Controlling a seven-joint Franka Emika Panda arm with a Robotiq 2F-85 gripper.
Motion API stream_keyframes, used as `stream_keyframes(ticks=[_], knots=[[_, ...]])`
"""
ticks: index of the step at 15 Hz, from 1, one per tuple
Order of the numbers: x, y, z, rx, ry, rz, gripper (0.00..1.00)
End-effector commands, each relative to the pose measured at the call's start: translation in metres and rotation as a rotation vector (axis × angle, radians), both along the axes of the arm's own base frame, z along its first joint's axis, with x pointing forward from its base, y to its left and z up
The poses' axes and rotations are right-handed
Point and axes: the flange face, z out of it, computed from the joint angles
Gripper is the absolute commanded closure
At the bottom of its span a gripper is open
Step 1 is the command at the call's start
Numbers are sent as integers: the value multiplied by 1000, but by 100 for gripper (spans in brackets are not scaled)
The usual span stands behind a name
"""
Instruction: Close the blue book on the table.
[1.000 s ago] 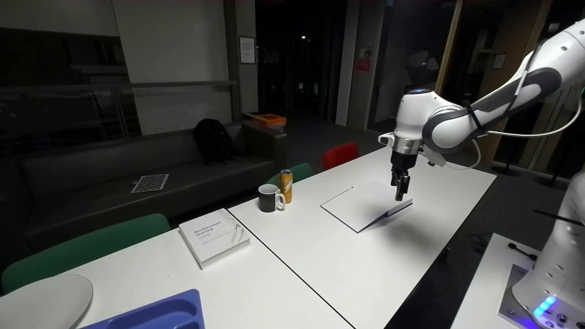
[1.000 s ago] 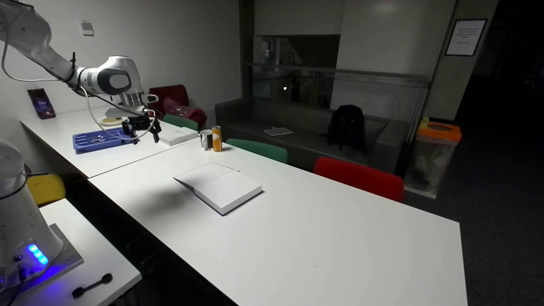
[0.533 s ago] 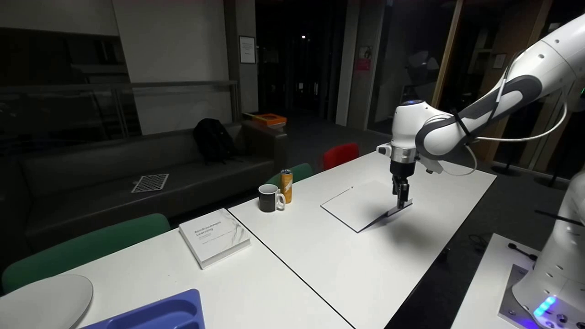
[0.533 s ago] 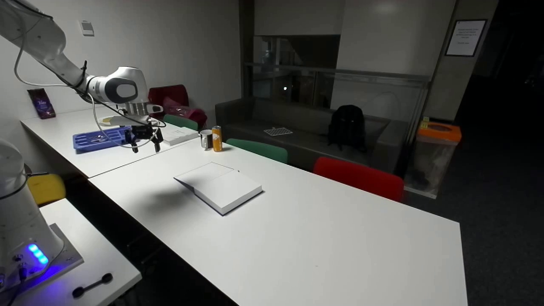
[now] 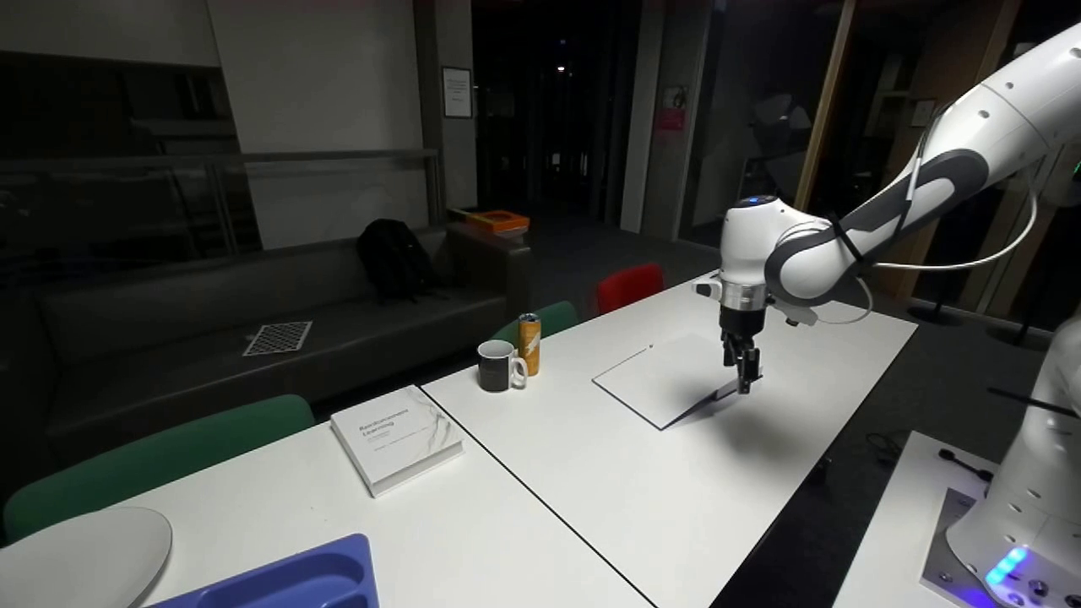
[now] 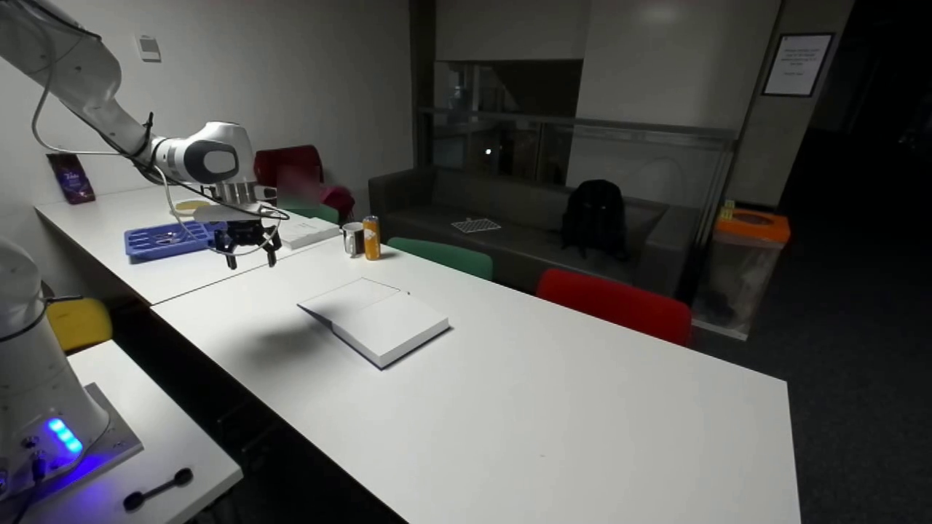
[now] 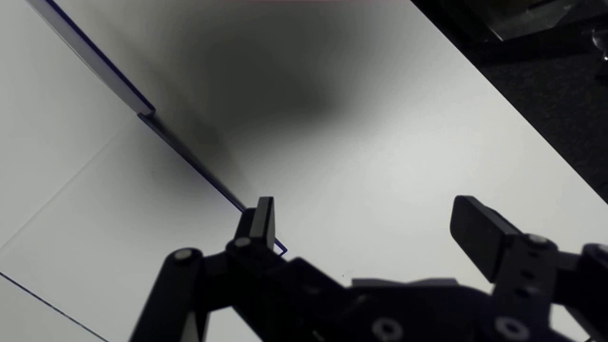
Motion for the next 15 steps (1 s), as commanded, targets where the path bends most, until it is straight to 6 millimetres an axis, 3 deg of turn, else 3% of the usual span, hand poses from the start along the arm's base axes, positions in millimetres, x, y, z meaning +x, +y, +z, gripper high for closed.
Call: stream_keyframes(ticks=[1,7,10,15], knots=[[7,-14,-24,-47,2,198,0],[23,-27,-54,-35,-110,439,0],[25,-32,-68,48,-85,436,0],[25,-30,-73,37,-67,424,0]])
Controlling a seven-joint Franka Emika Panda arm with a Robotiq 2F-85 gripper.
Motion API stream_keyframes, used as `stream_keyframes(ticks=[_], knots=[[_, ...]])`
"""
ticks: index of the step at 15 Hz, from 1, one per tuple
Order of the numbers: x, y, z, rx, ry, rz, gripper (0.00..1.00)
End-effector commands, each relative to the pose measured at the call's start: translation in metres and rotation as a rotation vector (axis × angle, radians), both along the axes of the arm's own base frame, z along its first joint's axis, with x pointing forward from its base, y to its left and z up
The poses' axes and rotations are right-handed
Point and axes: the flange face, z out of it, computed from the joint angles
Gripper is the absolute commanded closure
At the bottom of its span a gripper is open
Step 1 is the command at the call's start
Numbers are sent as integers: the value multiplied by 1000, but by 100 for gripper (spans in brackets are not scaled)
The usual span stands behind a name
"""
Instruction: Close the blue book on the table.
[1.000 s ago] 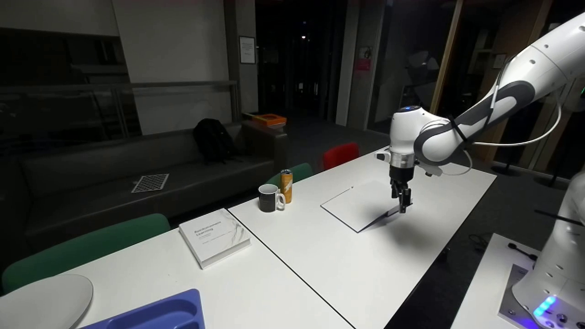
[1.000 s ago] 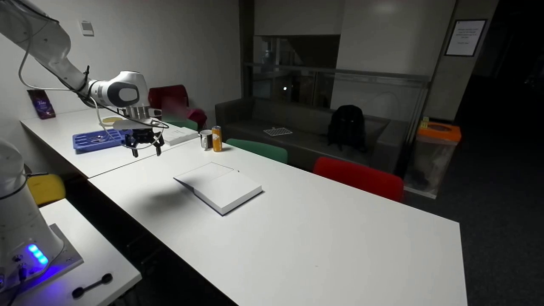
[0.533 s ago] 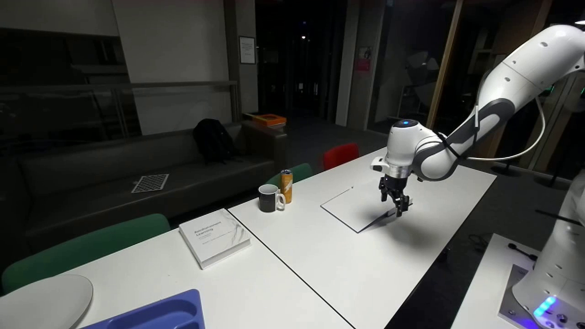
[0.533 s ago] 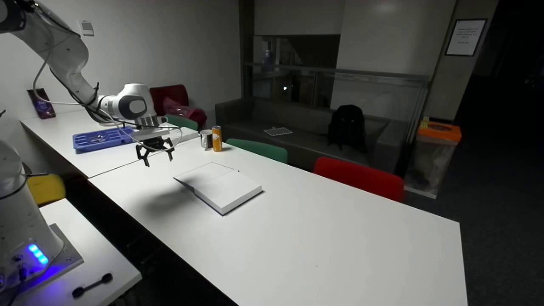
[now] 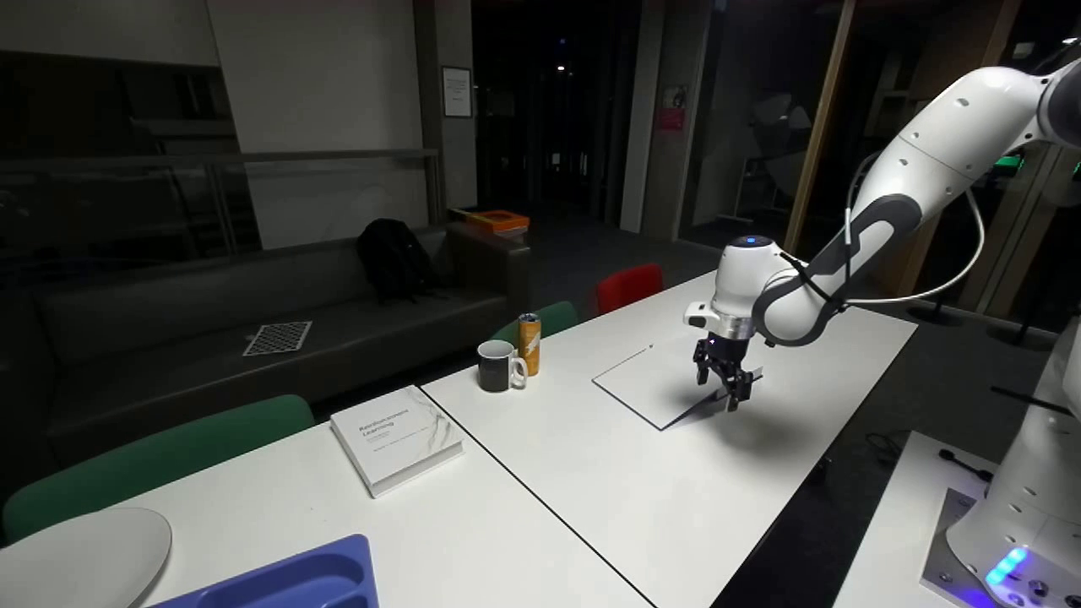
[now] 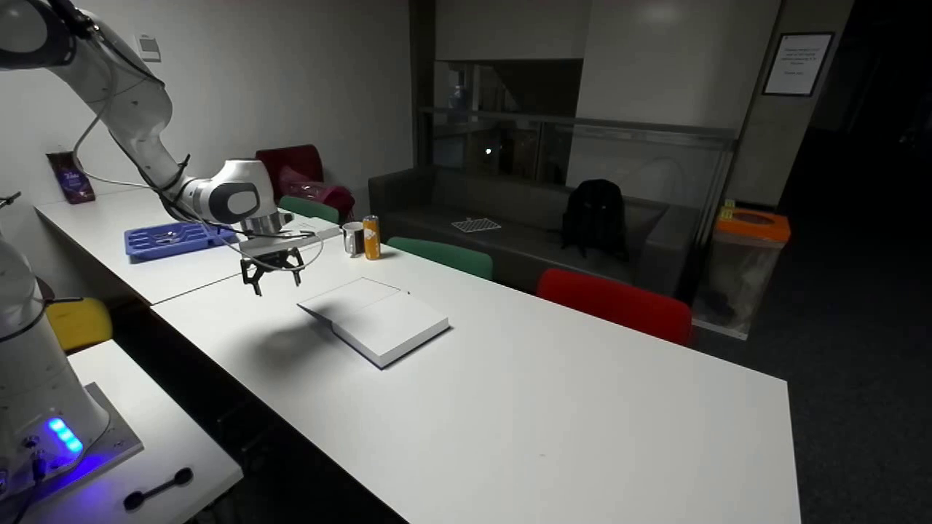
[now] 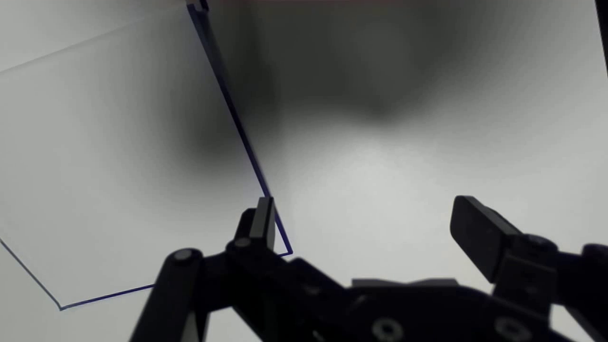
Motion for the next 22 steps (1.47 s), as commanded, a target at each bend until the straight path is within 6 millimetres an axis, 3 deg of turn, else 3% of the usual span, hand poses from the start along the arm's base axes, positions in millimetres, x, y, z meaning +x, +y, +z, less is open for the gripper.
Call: stream_keyframes(ticks=[1,13,22], knots=[[2,0,0,-11,-19,14,0],[11,2,-34,-45,-155,245,0],[44,-27,-22,-93,-369,170,0]])
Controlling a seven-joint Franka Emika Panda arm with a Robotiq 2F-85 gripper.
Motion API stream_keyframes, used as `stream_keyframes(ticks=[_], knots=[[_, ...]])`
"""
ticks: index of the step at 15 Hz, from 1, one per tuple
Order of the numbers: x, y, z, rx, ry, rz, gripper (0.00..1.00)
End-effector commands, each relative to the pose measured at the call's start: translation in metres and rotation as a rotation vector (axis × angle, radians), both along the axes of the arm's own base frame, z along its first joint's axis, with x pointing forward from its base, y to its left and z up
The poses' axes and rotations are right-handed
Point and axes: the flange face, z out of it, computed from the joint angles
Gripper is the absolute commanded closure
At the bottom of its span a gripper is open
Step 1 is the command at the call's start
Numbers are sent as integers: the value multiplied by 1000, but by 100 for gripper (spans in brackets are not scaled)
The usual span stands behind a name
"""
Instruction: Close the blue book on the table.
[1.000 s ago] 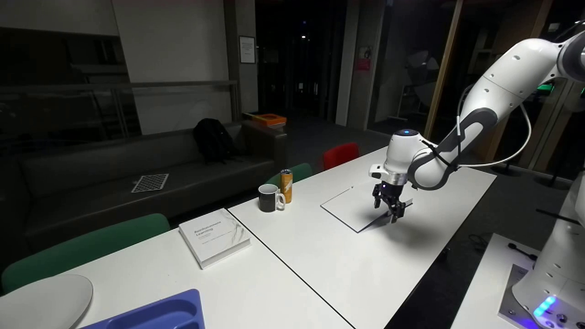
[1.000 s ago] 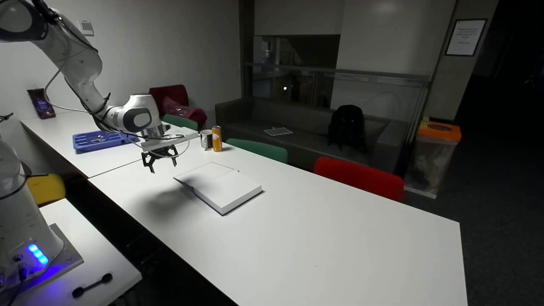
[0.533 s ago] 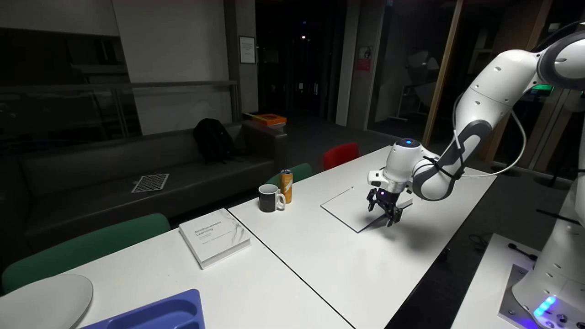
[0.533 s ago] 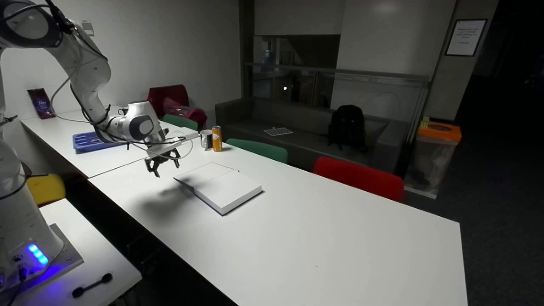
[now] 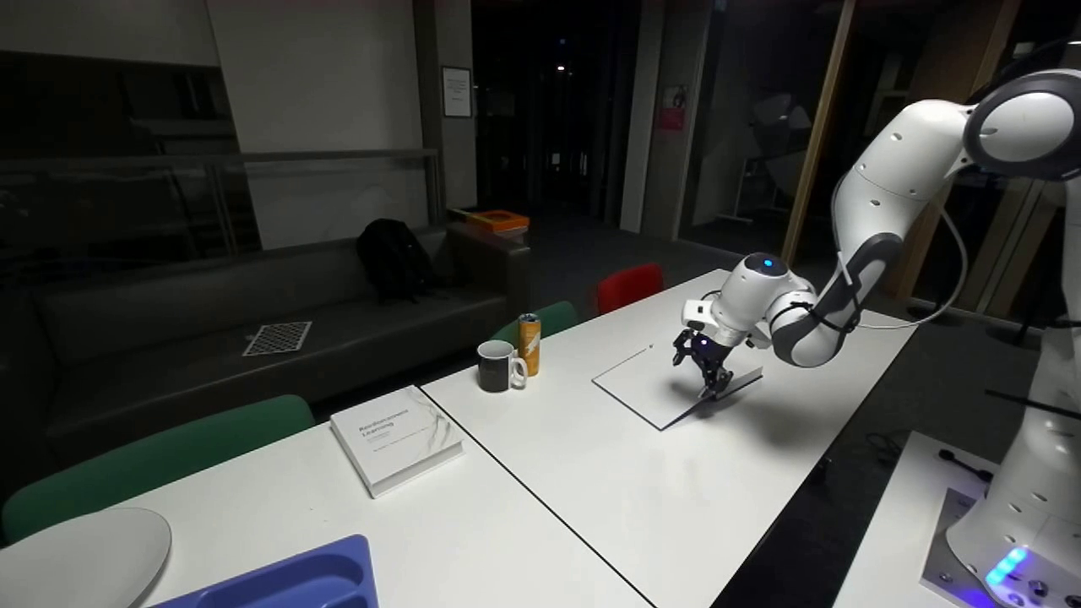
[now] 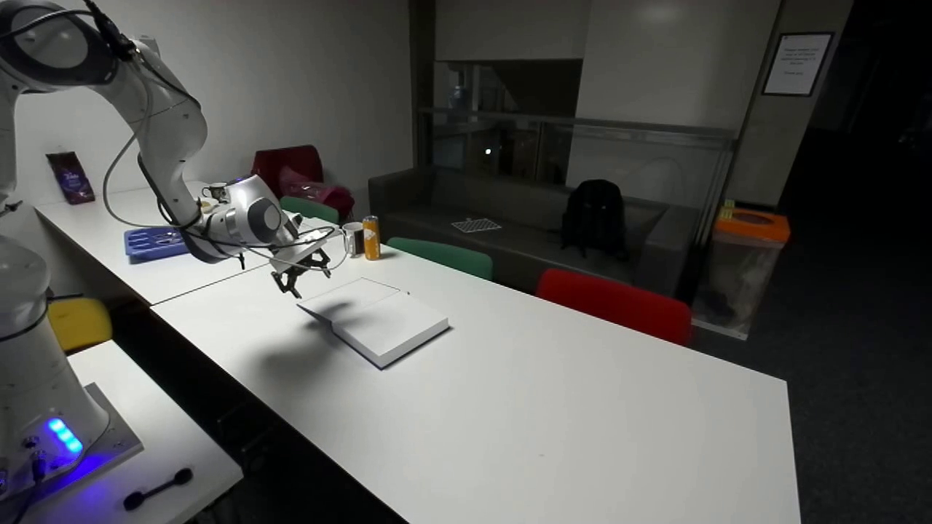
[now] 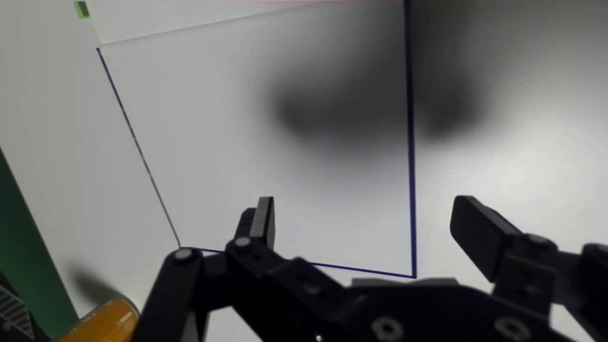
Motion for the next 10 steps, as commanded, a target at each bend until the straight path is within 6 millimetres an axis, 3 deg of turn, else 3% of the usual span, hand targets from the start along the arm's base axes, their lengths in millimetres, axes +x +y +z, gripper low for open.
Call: stream_keyframes(ticks=[1,10], knots=[[15,1,0,-19,-58,-22,0],[7,21,-33,-76,-27,-23,0]])
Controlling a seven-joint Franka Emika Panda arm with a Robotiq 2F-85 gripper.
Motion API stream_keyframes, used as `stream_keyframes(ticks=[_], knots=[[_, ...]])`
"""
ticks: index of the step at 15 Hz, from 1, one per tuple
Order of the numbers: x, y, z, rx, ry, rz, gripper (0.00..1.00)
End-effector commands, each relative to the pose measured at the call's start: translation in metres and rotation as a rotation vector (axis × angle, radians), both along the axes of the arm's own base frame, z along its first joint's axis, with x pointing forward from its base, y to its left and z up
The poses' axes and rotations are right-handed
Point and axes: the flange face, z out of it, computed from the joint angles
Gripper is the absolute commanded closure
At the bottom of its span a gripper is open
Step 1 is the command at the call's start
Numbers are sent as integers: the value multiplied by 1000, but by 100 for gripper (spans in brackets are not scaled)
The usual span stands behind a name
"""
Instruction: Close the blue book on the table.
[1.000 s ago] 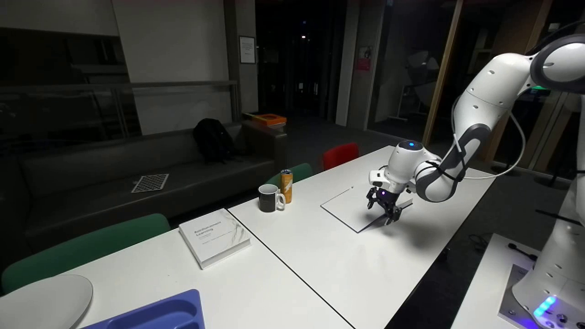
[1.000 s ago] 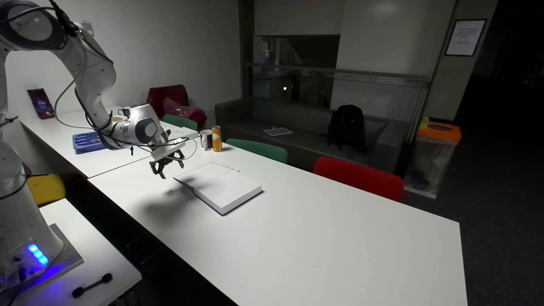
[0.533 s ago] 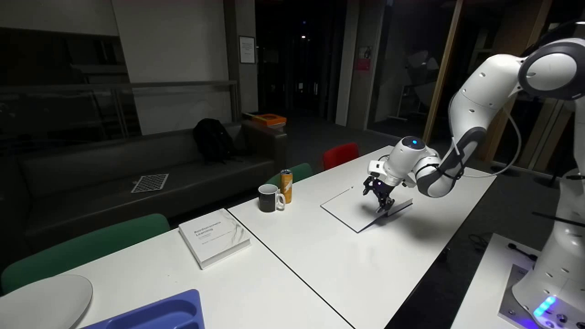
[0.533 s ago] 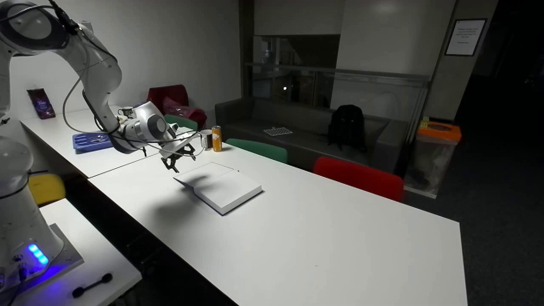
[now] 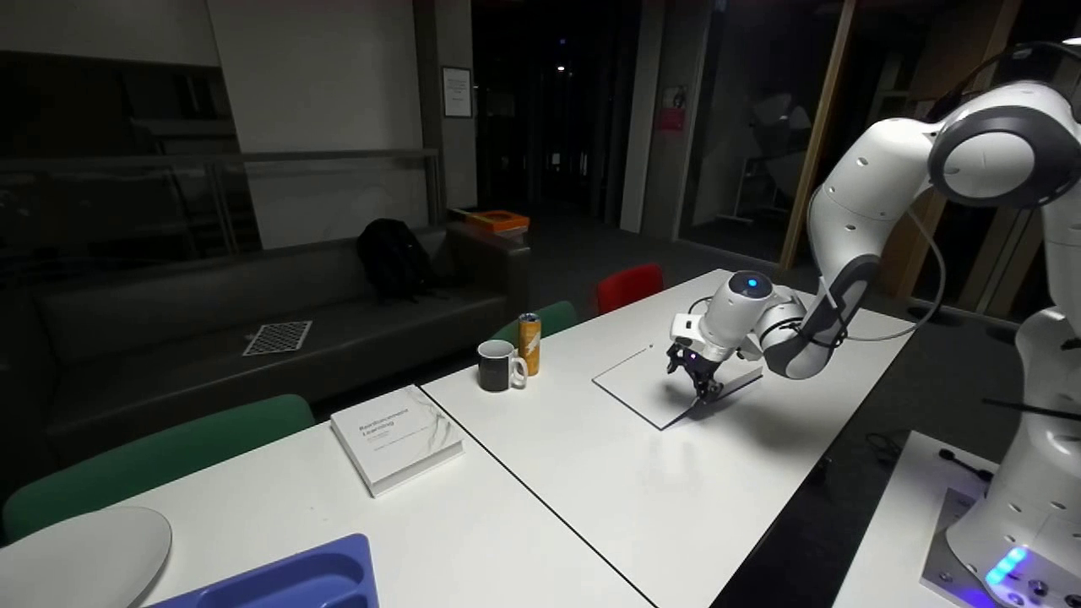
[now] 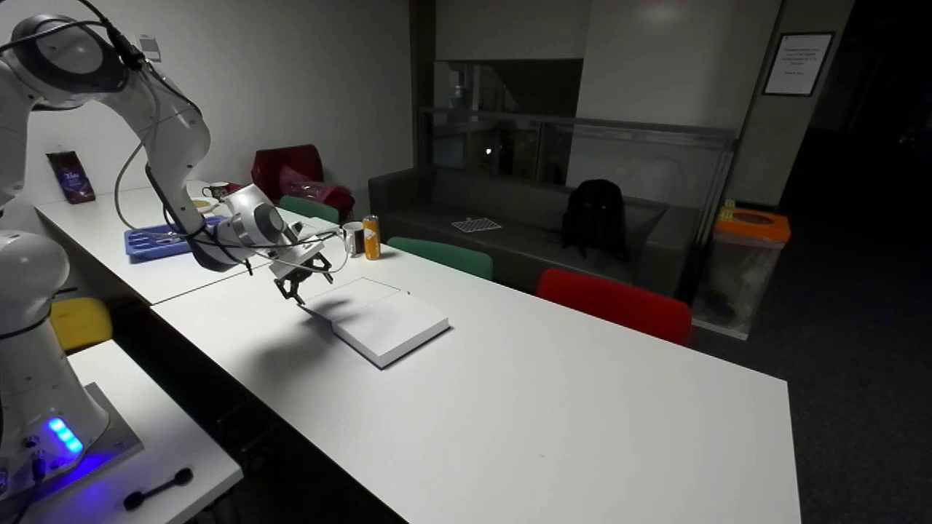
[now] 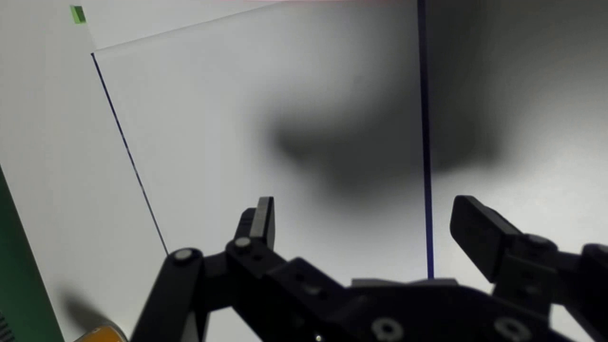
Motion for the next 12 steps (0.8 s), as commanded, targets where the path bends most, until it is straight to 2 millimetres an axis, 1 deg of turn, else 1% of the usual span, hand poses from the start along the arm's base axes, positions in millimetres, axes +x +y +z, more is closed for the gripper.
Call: stream_keyframes(ticks=[1,6,12], knots=[[0,2,-7,-9,-16,9,0],[-5,3,-15,-27,-4,12,0],[-7,1,-17,-29,-13,16,0]])
